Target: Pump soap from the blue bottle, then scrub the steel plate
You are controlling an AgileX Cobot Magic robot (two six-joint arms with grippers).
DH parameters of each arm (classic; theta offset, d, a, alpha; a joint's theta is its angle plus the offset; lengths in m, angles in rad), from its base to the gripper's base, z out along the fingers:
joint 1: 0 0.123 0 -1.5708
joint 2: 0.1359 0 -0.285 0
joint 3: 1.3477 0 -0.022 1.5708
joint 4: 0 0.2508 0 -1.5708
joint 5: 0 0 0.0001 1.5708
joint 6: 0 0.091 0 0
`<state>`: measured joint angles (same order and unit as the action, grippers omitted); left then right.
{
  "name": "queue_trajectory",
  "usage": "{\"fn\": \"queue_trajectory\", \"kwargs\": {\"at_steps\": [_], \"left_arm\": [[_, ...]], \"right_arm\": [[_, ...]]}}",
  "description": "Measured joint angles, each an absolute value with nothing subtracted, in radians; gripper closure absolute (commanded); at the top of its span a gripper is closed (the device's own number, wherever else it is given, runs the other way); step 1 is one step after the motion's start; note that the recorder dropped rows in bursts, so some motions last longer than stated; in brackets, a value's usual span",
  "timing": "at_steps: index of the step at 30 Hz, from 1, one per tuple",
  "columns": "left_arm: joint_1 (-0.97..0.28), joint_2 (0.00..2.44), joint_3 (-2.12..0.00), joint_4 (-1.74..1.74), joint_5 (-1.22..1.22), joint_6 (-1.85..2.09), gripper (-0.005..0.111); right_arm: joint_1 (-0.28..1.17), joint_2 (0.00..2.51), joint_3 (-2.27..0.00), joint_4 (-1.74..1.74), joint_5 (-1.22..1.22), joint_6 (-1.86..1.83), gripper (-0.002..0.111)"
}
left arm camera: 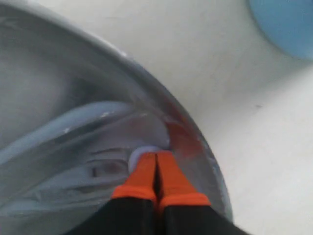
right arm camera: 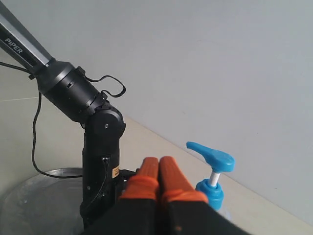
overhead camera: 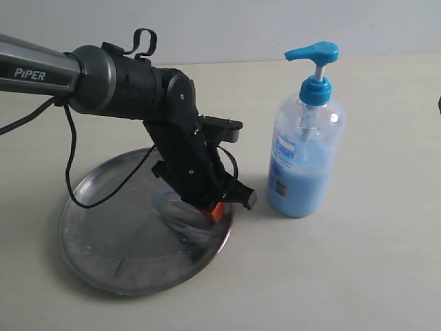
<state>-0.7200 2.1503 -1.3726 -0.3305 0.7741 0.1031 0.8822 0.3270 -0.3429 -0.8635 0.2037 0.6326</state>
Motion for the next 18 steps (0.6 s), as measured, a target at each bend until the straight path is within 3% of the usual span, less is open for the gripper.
{"fn": "queue_trajectory", "kwargs": {"at_steps": [18], "left_arm": [[-0.720,2.133,-1.374,0.108,0.838,-0.202,0.107]], "right_arm": [[0.882,0.327,-0.343,-0.868,0.230,0.633,0.108]]}}
